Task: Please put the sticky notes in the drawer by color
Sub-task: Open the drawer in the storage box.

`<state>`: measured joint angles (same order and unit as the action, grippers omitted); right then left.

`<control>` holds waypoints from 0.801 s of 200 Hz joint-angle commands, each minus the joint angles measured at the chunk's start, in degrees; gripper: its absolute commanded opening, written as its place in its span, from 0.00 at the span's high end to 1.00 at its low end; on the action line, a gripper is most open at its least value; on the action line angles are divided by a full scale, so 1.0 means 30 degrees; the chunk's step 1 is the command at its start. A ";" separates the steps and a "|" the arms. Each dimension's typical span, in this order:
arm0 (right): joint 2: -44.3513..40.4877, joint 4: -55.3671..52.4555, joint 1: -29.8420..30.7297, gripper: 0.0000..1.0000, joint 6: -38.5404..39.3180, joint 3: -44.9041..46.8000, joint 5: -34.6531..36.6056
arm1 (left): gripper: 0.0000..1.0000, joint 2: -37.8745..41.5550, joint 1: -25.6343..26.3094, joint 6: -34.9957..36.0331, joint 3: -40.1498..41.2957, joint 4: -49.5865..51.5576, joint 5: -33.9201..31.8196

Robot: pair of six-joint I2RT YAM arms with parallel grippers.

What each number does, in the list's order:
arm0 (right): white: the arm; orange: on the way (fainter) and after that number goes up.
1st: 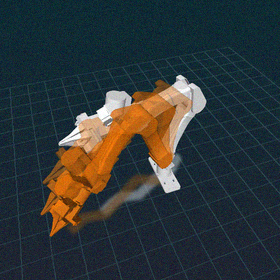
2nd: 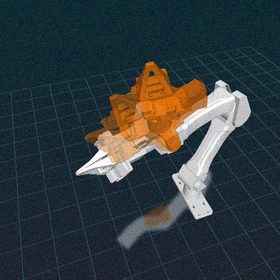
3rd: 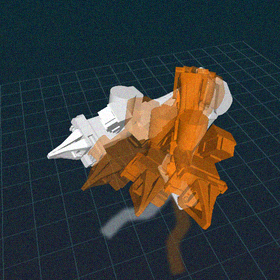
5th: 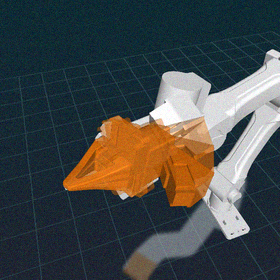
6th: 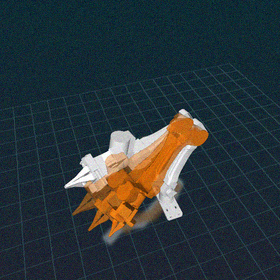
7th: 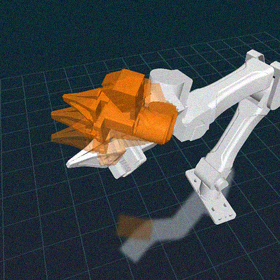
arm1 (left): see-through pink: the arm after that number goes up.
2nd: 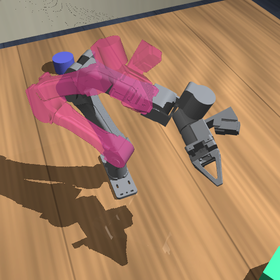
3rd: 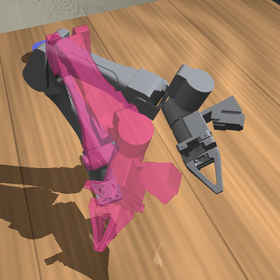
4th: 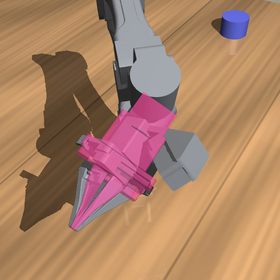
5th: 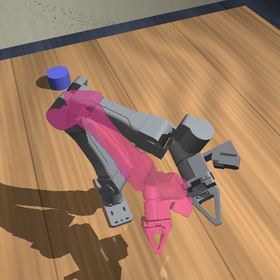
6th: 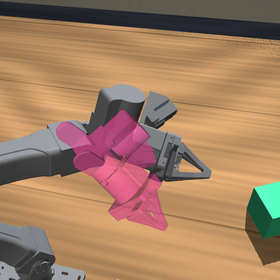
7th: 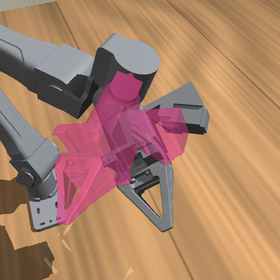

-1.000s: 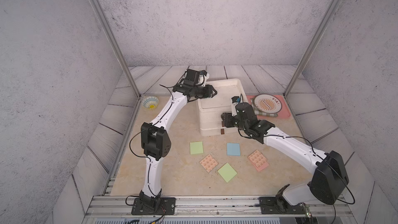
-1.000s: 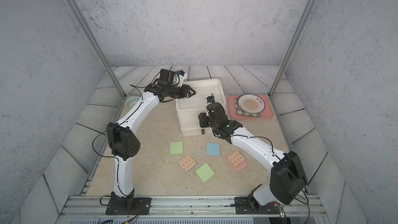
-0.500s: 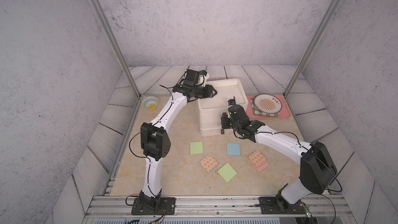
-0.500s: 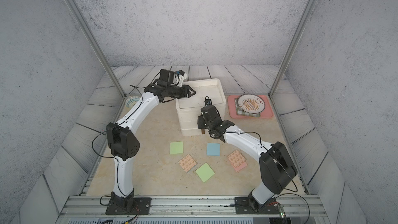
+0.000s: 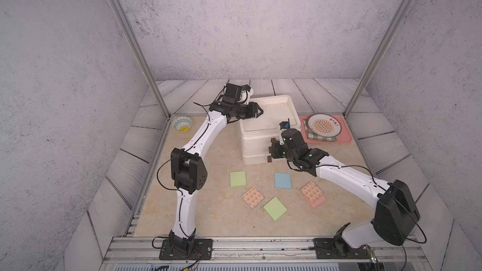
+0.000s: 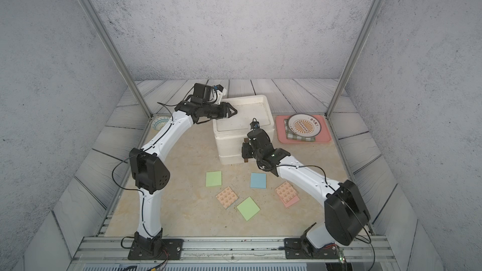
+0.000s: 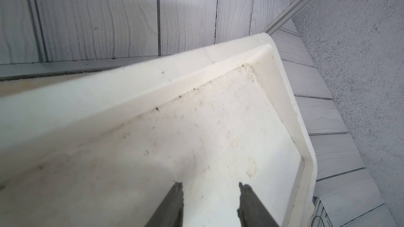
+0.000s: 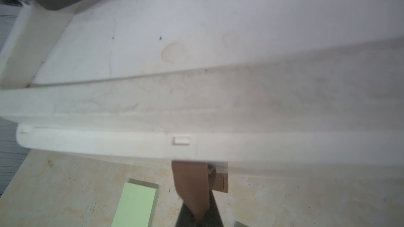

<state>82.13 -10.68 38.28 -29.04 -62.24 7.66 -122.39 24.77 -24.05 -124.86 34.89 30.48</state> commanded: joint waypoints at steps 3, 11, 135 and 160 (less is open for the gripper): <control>-0.2432 -0.1321 -0.0135 1.00 -0.0560 0.0549 0.0206 | 0.53 -0.2588 0.0057 -0.0391 0.1044 0.2808 -0.0485; -0.2852 -0.1639 -0.0132 1.00 -0.0697 0.0601 0.0229 | 0.52 -0.2614 0.0084 -0.0451 0.1032 0.2745 -0.0538; -0.6447 -0.4505 -0.0104 1.00 -0.2340 0.2101 -0.1303 | 0.52 -0.3149 0.0235 -0.0425 0.0202 0.3096 -0.0592; -0.6451 -0.4866 -0.0087 1.00 -0.2098 0.1903 -0.1147 | 0.52 -0.3206 0.0245 -0.0454 0.0090 0.3132 -0.0553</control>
<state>65.84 -23.44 38.30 -34.72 -55.68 2.46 -124.29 25.17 -25.89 -128.03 36.42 30.89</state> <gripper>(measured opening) 0.060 0.481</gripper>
